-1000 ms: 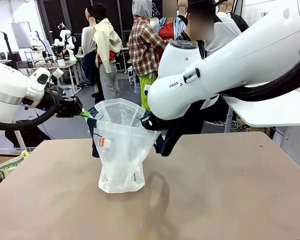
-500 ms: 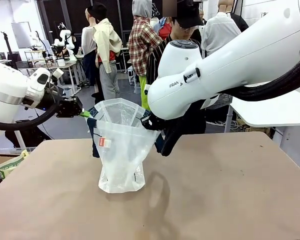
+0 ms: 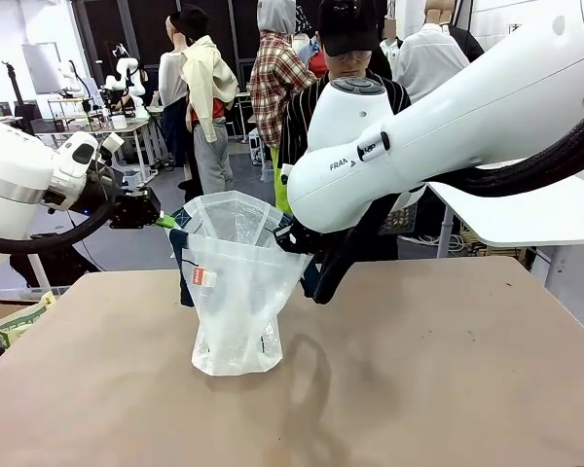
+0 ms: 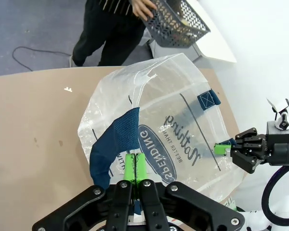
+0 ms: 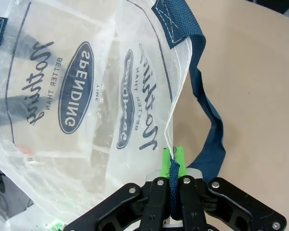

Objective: Transfer purchased items from the store into the shopping bag.
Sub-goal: Move the Reusable shopping bag to the right side of the table.

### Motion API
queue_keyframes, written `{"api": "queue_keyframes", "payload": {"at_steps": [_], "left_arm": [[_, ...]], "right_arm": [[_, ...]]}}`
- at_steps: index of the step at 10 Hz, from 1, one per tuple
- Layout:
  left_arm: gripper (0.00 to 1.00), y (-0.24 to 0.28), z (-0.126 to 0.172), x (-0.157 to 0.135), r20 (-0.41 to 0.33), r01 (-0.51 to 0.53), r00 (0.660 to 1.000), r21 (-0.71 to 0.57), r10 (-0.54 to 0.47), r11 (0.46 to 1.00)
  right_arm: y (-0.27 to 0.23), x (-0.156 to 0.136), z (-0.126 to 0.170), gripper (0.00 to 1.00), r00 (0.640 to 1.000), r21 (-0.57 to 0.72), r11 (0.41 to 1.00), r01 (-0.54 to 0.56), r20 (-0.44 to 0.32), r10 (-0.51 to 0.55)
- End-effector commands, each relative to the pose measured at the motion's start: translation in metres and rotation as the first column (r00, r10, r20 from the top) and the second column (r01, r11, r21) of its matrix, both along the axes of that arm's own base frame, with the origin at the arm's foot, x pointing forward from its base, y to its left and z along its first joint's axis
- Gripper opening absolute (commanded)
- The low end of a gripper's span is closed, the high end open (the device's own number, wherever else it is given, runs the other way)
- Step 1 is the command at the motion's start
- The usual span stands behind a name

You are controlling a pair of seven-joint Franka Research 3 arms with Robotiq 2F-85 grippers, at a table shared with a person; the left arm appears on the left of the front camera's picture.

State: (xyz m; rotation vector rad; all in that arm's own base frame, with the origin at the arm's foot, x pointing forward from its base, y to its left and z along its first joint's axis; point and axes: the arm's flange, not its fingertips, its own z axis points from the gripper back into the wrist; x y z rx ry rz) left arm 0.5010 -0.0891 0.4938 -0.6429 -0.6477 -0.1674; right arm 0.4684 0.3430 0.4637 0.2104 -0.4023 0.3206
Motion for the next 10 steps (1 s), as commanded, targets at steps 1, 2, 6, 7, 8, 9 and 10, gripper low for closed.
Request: {"api": "queue_keyframes", "payload": {"at_steps": [1,2,6,7,8,9,10], "left_arm": [[0.0,0.0008,0.0021,-0.0005,0.005,-0.001,1.0,0.0,0.001,1.0],[0.0,0.0008,0.0021,-0.0005,0.005,-0.001,1.0,0.0,0.001,1.0],[0.0,0.0008,0.0021,-0.0005,0.005,-0.001,1.0,0.0,0.001,1.0],[0.0,0.0008,0.0021,-0.0005,0.005,-0.001,1.0,0.0,0.001,1.0],[0.0,0.0008,0.0021,-0.0005,0.005,-0.001,1.0,0.0,0.001,1.0],[0.0,0.0008,0.0021,-0.0005,0.005,-0.001,1.0,0.0,0.001,1.0],[0.0,0.0008,0.0021,-0.0005,0.005,-0.001,1.0,0.0,0.001,1.0]], "right_arm": [[-0.0019,-0.0001,0.0006,0.0,1.0,0.012,1.0,-0.003,-0.006,0.004],[-0.0019,-0.0001,0.0006,0.0,1.0,0.012,1.0,-0.003,-0.006,0.004],[-0.0019,-0.0001,0.0006,0.0,1.0,0.012,1.0,-0.003,-0.006,0.004],[-0.0019,-0.0001,0.0006,0.0,1.0,0.012,1.0,-0.003,-0.006,0.004],[-0.0019,-0.0001,0.0006,0.0,1.0,0.012,1.0,-0.003,-0.006,0.004],[-0.0019,-0.0001,0.0006,0.0,1.0,0.012,1.0,-0.003,-0.006,0.004],[-0.0019,-0.0001,0.0006,0.0,1.0,0.012,1.0,-0.003,-0.006,0.004]]}}
